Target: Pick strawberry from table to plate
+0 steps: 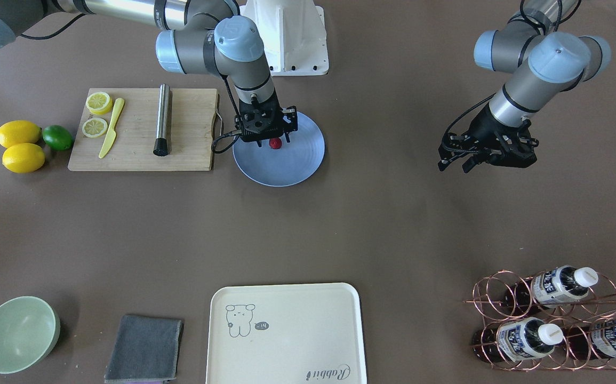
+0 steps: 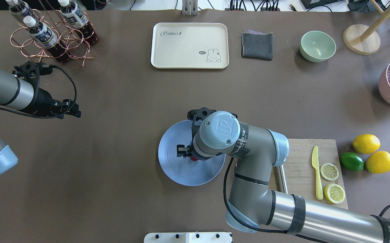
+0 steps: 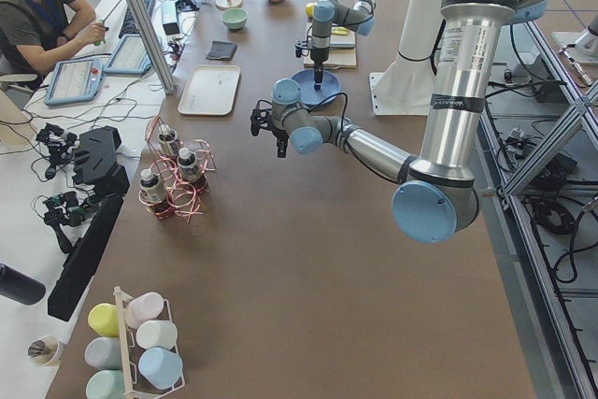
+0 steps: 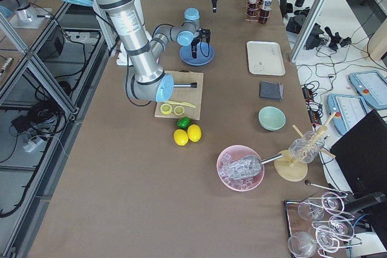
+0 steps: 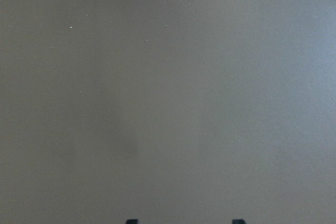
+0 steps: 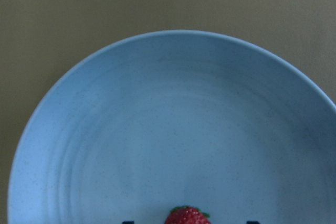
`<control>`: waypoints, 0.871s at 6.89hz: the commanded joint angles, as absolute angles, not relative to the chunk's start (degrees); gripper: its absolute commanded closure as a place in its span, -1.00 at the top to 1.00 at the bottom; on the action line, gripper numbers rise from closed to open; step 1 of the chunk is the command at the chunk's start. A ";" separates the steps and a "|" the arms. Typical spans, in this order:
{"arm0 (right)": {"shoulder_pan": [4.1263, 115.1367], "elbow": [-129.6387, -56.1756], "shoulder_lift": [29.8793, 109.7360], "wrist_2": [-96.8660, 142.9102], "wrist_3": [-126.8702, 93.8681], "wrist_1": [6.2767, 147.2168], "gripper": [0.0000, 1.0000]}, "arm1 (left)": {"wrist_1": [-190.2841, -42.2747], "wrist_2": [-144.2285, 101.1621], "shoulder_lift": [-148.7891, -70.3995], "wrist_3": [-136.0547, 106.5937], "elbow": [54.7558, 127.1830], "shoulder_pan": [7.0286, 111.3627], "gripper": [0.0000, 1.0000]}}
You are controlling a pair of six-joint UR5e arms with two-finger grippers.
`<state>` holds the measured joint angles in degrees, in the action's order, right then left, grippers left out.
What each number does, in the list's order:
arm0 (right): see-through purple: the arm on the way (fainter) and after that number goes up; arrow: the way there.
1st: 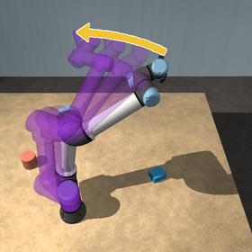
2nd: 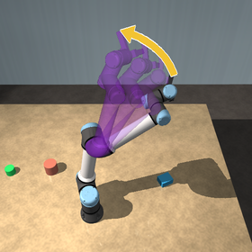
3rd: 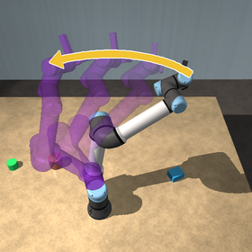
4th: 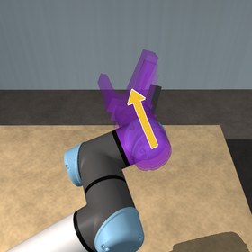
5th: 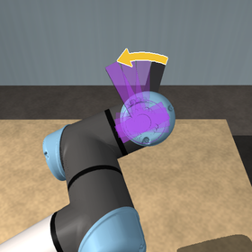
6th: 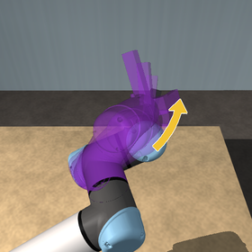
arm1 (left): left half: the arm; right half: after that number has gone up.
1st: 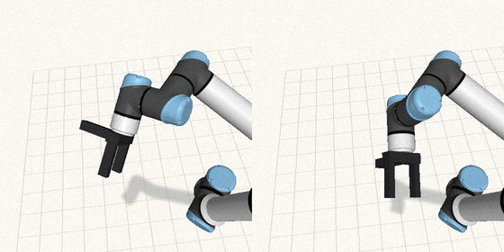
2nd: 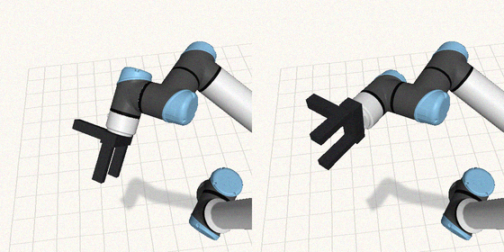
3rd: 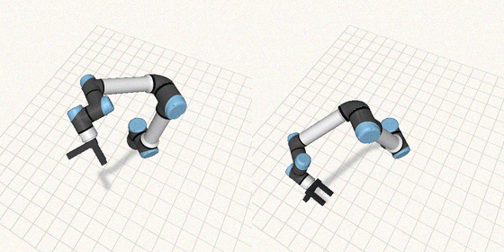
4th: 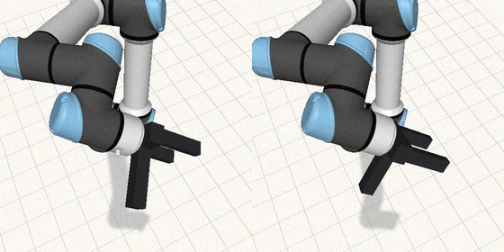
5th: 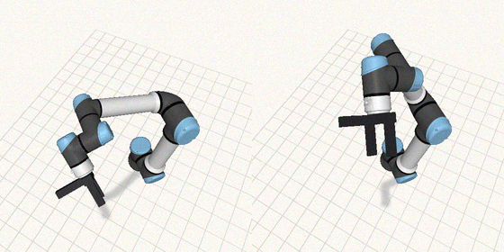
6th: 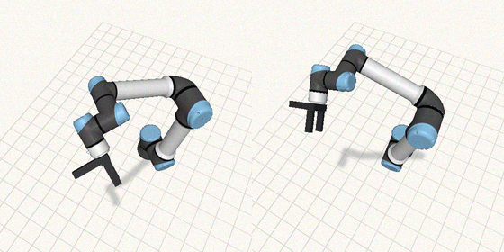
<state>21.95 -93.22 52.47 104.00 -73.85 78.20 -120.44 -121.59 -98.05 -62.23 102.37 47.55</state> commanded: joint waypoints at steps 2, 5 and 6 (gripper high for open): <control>33.33 -100.68 53.34 115.07 -72.96 86.24 0.99 | -119.54 -127.58 -98.17 -58.14 102.39 54.71 0.35; 54.95 -108.54 62.63 131.27 -47.30 97.11 0.99 | -102.03 -135.69 -98.09 -28.95 102.57 71.58 0.37; 60.15 -108.72 68.67 132.61 -36.06 97.21 0.99 | -94.91 -135.62 -98.00 -17.52 102.13 76.15 0.38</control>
<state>53.07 -108.03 62.51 129.46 -48.90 96.11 -103.21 -134.95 -98.09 -30.76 102.48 70.40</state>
